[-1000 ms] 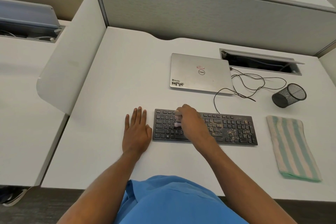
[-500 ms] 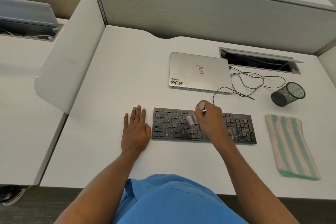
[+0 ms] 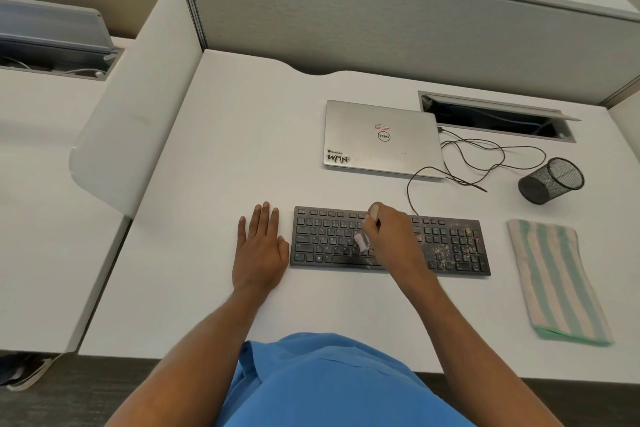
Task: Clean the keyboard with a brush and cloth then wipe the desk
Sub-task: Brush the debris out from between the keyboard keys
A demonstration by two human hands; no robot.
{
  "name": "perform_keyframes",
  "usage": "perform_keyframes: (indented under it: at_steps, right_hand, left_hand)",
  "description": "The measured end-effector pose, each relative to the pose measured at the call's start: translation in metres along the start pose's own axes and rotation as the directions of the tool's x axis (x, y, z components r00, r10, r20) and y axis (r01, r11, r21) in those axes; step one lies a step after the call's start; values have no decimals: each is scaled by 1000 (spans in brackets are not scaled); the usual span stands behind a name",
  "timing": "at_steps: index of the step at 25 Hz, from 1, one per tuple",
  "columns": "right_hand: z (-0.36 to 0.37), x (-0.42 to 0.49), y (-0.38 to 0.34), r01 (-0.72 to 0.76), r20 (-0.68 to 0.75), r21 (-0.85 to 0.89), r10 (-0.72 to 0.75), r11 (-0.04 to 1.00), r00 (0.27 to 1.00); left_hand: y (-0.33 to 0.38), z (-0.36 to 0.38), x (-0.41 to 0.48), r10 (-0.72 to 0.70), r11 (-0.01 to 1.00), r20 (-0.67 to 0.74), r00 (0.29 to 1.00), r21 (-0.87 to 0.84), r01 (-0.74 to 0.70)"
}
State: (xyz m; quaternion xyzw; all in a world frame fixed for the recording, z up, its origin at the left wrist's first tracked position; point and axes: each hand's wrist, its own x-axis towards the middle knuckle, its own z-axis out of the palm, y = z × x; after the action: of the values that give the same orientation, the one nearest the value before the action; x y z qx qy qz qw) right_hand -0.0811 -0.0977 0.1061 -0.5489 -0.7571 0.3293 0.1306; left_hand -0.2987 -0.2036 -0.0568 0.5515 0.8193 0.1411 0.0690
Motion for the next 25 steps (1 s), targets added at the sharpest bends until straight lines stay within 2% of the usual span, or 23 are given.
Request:
perform_keyframes:
  at_steps: [3,11,17,22,25]
  right_hand:
    - [0,1,-3,61,-73,67,-56,996,996]
    - [6,-2,5,-3,38,-64,5,998,999]
    - [13,-5,-10,87,-29,98,-85,991,996]
    - [20,-5,4,67,85,-18,-65,998,994]
    - [11,-4,-1,49,69,-50,-46,998,997]
  left_hand:
    - [-1,-1,0,-2,1000,-3,1000,6,2]
    - [0,0,-1,-1,1000,-1,1000,2,1]
    - [-1,0,-1,-2,1000,-5,1000,2,2]
    - [1,-2,-1,-2,1000,-7,1000,-6,2]
    - [0,-2,-1,-3,1000,-8,1000,-2,3]
